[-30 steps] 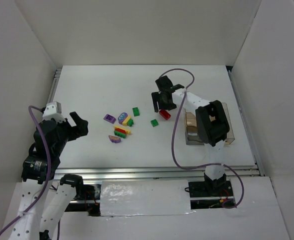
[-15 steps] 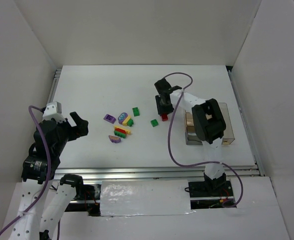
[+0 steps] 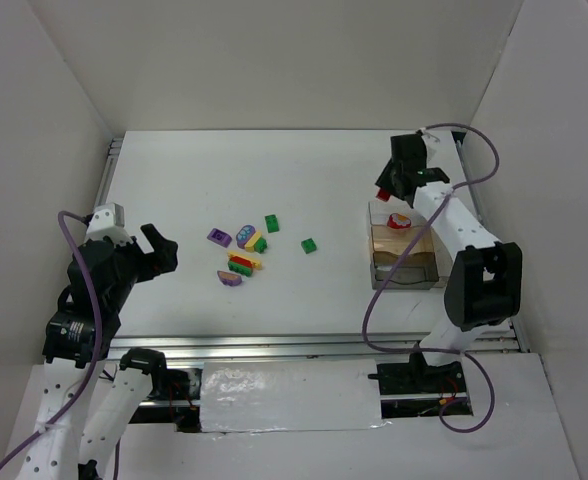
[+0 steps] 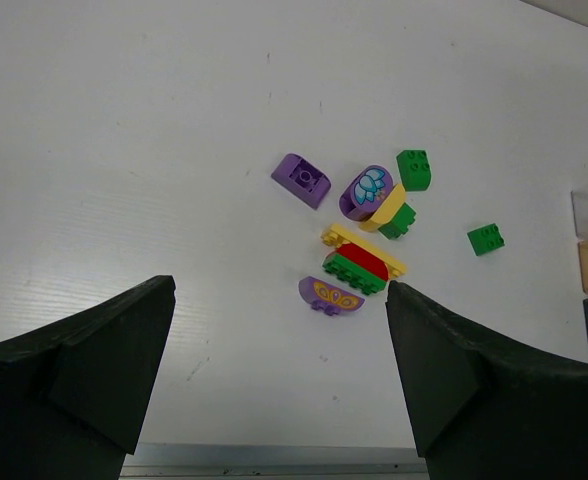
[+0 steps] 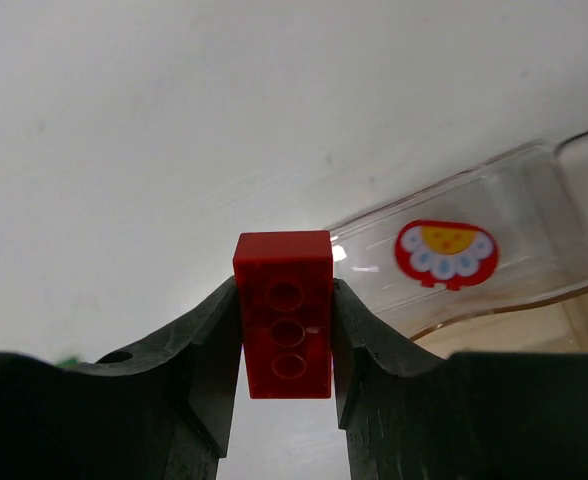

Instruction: Sort the legos into containers by color

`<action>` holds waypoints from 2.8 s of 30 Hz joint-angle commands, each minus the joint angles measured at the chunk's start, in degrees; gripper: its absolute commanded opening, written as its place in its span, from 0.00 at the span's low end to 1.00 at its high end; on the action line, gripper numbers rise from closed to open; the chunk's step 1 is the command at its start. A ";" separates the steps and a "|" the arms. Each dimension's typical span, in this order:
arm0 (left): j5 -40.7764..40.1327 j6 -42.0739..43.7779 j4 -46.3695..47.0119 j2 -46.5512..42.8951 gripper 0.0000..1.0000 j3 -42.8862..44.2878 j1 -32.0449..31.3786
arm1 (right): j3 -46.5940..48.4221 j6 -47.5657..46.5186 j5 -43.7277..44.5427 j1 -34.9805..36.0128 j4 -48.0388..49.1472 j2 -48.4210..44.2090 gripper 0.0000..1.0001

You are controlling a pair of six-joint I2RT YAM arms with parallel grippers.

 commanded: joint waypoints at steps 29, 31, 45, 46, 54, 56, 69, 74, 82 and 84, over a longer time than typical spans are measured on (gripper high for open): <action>2.13 1.28 3.37 1.25 0.99 -0.49 -0.38 | -8.54 13.18 0.35 -14.39 5.33 1.76 0.67; 2.04 1.19 3.37 1.08 1.00 -0.49 -0.38 | -8.98 13.10 -0.08 -14.30 5.59 0.80 0.69; -0.16 0.58 2.76 0.11 1.00 -0.40 -0.38 | -9.51 3.53 -4.22 2.64 6.99 -9.57 0.87; -0.33 0.40 2.76 0.11 0.99 -0.32 -0.29 | -9.25 2.56 -4.56 4.49 7.26 -9.67 0.87; -1.65 -0.12 2.14 1.16 0.99 -0.14 -0.38 | 0.23 -7.98 -10.89 22.77 3.39 1.13 0.88; -1.30 -0.04 2.23 0.99 1.00 -0.14 -0.38 | 0.86 -13.77 -12.20 28.30 4.35 4.47 0.85; 0.11 0.49 2.85 0.64 0.99 -0.32 -0.47 | 9.74 -23.83 -12.14 41.16 3.48 17.93 0.81; 0.63 0.67 3.02 0.55 0.99 -0.41 -0.55 | 7.19 -17.86 -6.15 38.26 4.80 16.26 0.82; 0.72 0.67 2.93 0.37 1.00 -0.49 -0.55 | 7.63 -18.89 -5.43 28.95 -0.12 18.10 0.84; 0.72 0.67 3.02 0.37 0.99 -0.40 -0.55 | 5.88 -18.98 -5.71 26.32 0.40 18.11 0.84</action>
